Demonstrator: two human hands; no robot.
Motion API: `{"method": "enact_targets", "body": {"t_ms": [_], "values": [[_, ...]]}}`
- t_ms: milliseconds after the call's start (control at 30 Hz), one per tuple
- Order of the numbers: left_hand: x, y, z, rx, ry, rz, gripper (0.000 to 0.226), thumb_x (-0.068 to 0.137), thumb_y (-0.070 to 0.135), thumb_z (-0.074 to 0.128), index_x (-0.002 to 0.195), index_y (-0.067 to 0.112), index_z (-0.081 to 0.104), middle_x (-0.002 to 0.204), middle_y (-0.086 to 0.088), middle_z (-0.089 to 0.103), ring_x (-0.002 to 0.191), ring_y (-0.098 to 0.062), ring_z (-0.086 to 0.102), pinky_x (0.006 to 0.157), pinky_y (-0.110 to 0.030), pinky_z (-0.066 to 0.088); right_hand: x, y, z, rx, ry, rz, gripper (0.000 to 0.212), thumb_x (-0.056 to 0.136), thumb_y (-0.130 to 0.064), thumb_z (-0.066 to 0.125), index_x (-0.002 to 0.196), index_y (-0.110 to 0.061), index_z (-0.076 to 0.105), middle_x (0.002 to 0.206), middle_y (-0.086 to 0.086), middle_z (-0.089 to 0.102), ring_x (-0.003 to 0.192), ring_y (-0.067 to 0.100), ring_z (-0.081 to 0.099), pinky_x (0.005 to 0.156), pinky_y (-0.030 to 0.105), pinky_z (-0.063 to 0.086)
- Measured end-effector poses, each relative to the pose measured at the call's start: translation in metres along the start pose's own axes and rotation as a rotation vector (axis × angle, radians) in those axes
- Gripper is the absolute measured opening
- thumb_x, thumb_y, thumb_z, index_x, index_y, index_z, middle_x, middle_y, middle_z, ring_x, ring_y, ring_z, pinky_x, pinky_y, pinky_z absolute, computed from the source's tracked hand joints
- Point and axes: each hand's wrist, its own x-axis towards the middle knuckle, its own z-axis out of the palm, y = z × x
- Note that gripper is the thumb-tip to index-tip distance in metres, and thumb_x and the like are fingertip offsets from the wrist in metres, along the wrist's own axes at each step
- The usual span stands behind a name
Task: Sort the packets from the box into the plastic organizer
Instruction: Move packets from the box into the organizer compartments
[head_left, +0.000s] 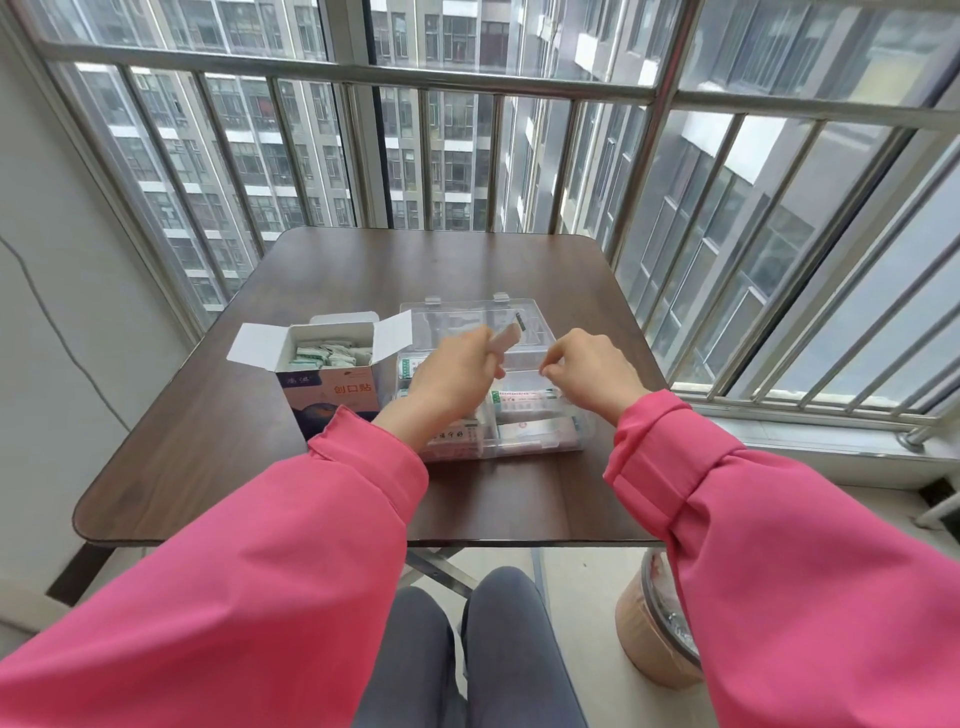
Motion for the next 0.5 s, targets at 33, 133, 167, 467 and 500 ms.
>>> {"method": "enact_targets", "body": {"t_ms": [33,133,167,467,500], "values": [[-0.001,0.001,-0.002,-0.036,0.022,-0.009,0.019,0.094,0.012,0.038,0.078,0.021,0.044,0.096,0.000,0.071,0.060,-0.018,0.050,0.077,-0.044,0.052,0.000,0.001,0.000,-0.001,-0.011,0.002,0.028,0.087,-0.010,0.047,0.101,-0.018,0.071,0.103,0.013,0.068,0.100,0.035,0.060,0.079,0.035,0.045],[-0.004,0.001,-0.004,-0.079,0.058,-0.012,0.026,0.095,0.012,0.040,0.072,0.025,0.041,0.093,0.001,0.072,0.057,-0.014,0.049,0.076,-0.043,0.053,0.001,0.002,0.003,-0.048,-0.087,-0.013,0.031,0.083,-0.005,0.044,0.095,-0.015,0.071,0.101,0.013,0.069,0.097,0.034,0.061,0.083,0.038,0.051],[-0.005,0.001,-0.004,-0.085,0.064,-0.012,0.027,0.095,0.012,0.040,0.071,0.024,0.040,0.092,0.001,0.072,0.057,-0.014,0.049,0.076,-0.043,0.053,0.001,0.002,0.004,-0.069,-0.103,-0.023,0.033,0.081,-0.003,0.043,0.093,-0.013,0.072,0.101,0.013,0.069,0.096,0.033,0.061,0.084,0.039,0.051],[-0.018,0.009,-0.015,-0.463,-0.044,-0.045,0.002,0.092,0.012,0.056,0.094,0.010,0.055,0.081,-0.001,0.071,0.040,-0.003,0.054,0.038,-0.016,0.035,0.001,0.002,-0.007,0.275,-0.025,-0.073,0.028,0.090,-0.006,0.045,0.098,-0.013,0.070,0.093,0.008,0.069,0.078,0.021,0.065,0.066,0.022,0.051],[-0.020,0.009,-0.016,-0.531,-0.065,-0.059,0.005,0.091,0.011,0.058,0.096,0.011,0.057,0.079,-0.001,0.070,0.040,-0.002,0.053,0.037,-0.015,0.034,-0.003,0.001,-0.012,0.481,-0.026,-0.077,0.023,0.091,-0.008,0.047,0.096,-0.014,0.069,0.089,0.005,0.068,0.071,0.016,0.063,0.056,0.018,0.047]]}}
